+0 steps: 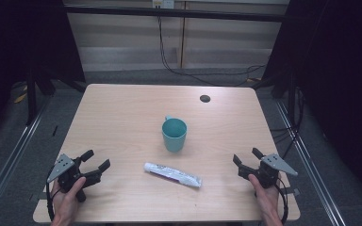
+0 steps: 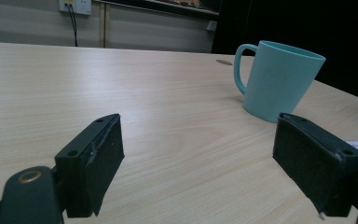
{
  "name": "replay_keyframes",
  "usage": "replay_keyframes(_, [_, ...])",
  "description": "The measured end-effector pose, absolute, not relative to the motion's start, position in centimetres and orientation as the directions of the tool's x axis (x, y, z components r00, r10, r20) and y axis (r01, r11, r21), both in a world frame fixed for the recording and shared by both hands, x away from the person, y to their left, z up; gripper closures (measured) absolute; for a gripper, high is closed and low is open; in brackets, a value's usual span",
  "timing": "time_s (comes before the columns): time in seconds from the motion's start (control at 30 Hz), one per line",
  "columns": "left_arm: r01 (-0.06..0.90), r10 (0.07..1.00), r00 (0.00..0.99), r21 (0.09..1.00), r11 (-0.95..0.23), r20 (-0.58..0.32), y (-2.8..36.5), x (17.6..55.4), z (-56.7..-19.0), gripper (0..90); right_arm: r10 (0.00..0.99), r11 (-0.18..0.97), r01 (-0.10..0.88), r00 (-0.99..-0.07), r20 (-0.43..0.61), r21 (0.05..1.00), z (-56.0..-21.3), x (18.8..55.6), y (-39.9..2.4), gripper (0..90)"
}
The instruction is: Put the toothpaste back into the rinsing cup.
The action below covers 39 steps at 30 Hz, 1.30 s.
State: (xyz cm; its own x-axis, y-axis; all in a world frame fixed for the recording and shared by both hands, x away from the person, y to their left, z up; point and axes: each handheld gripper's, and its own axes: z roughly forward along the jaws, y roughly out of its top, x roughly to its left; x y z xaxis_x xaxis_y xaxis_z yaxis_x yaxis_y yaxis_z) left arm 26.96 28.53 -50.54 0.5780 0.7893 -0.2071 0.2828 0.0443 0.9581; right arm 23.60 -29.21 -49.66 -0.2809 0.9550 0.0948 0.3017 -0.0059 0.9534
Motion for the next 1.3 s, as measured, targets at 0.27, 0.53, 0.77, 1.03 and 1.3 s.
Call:
replay_keyframes(0.27, [0.288,0.781,0.594,0.957,0.018,-0.193,28.3,27.0,-50.5,16.0,0.954,-0.007,0.325,-0.281,0.104,0.946,-49.6,23.7,-29.2,17.4])
replay_keyframes(0.53, [0.308,0.780,0.592,0.951,0.014,-0.203,28.3,27.2,-50.5,16.0,0.943,0.013,0.342,-0.317,0.102,0.940,-49.3,23.3,-28.9,22.6])
replay_keyframes(0.77, [0.301,0.778,0.598,0.954,0.003,-0.192,28.3,27.2,-50.5,16.0,0.923,0.032,0.377,-0.366,0.118,0.926,-48.6,23.1,-28.6,30.3])
replay_keyframes(1.03, [0.289,0.786,0.593,0.957,-0.003,-0.176,28.1,27.1,-50.5,16.0,0.883,0.058,0.437,-0.442,0.159,0.898,-48.3,23.8,-28.0,37.8])
replay_keyframes(1.3, [0.282,0.787,0.592,0.959,-0.003,-0.171,28.1,27.1,-50.5,16.0,0.852,0.107,0.446,-0.503,0.149,0.889,-47.4,24.4,-26.6,40.7])
